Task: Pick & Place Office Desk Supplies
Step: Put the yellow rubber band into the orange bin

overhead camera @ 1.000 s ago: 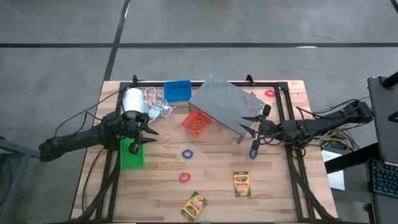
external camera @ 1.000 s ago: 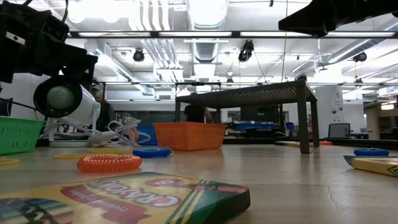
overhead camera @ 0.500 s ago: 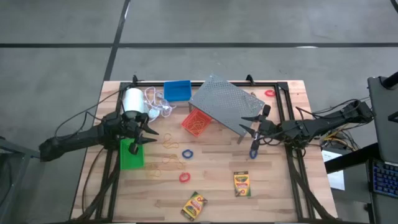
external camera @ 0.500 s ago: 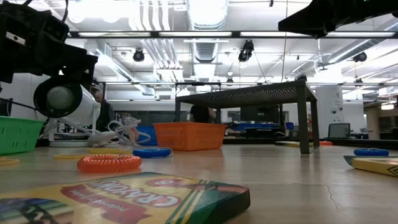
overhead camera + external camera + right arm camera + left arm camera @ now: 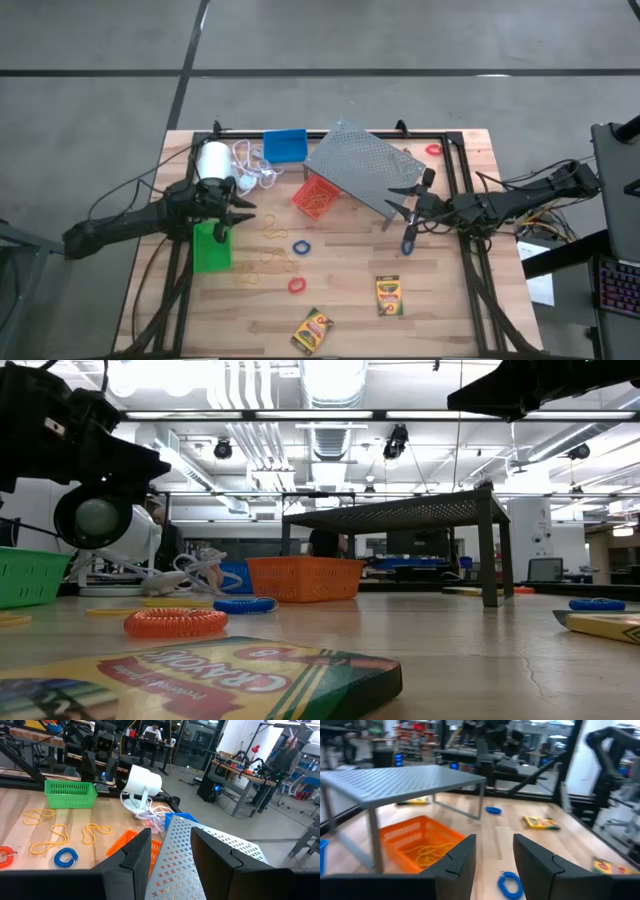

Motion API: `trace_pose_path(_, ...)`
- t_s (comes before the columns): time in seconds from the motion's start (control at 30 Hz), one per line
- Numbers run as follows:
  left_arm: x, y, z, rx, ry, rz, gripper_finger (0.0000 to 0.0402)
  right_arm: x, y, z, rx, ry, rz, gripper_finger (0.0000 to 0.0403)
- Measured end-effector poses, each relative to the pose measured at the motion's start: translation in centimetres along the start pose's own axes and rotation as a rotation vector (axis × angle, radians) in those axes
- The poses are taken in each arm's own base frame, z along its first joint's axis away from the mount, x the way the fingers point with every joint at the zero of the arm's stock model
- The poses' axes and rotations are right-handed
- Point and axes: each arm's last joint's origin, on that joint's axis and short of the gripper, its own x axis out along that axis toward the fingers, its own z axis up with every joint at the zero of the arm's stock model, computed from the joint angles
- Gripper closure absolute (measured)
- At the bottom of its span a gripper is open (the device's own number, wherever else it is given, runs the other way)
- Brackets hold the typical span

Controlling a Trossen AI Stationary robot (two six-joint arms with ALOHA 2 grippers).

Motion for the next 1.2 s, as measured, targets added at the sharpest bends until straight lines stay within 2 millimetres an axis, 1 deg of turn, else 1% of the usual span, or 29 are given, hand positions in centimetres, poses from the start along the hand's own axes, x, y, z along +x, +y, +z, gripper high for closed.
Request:
trace_pose_path(0.17, 0.1, 0.2, 0.0, -0.010, 0.004, 0.070, 0.0268, 0.0, 0.0, 0.0, -0.001, 0.000, 0.000, 0.0266)
trace_pose_path(0.3, 0.4, 0.4, 0.1, -0.033, 0.031, 0.091, 0.0268, 0.0, 0.0, 0.0, -0.002, 0.000, 0.000, 0.0266)
trace_pose_path(0.43, 0.8, 0.6, 2.0, -0.025, 0.071, 0.146, 0.0268, 0.0, 0.0, 0.0, -0.002, 0.000, 0.000, 0.0266)
trace_pose_path(0.5, 1.2, 0.7, 2.6, -0.037, 0.097, 0.168, 0.0268, 0.0, 0.0, 0.0, 0.000, 0.000, 0.000, 0.0266)
trace_pose_path(0.7, 3.3, 1.2, 1.8, -0.075, 0.293, 0.181, 0.0268, 0.0, 0.0, 0.0, 0.000, 0.000, 0.000, 0.0266)
trace_pose_path(0.77, 4.1, 1.5, 1.8, -0.083, 0.344, 0.192, 0.0267, 0.0, 0.0, 0.0, -0.002, 0.000, 0.000, 0.0266)
trace_pose_path(0.87, 5.4, 1.8, 2.5, -0.090, 0.382, 0.202, 0.0260, 0.0, 0.0, 0.0, 0.000, 0.000, 0.000, 0.0266)
trace_pose_path(1.0, 6.8, 1.9, 3.8, -0.097, 0.418, 0.194, 0.0241, 0.0, 0.0, 0.0, 0.000, 0.000, 0.000, 0.0266)
trace_pose_path(1.1, 7.6, 1.5, 4.8, -0.073, 0.486, 0.193, 0.0224, 0.0, 0.0, 0.0, -0.002, 0.000, 0.000, 0.0266)
trace_pose_path(1.2, 8.3, 0.7, 5.4, -0.032, 0.591, 0.224, 0.0212, 0.0, 0.0, 0.0, -0.001, 0.000, 0.000, 0.0266)
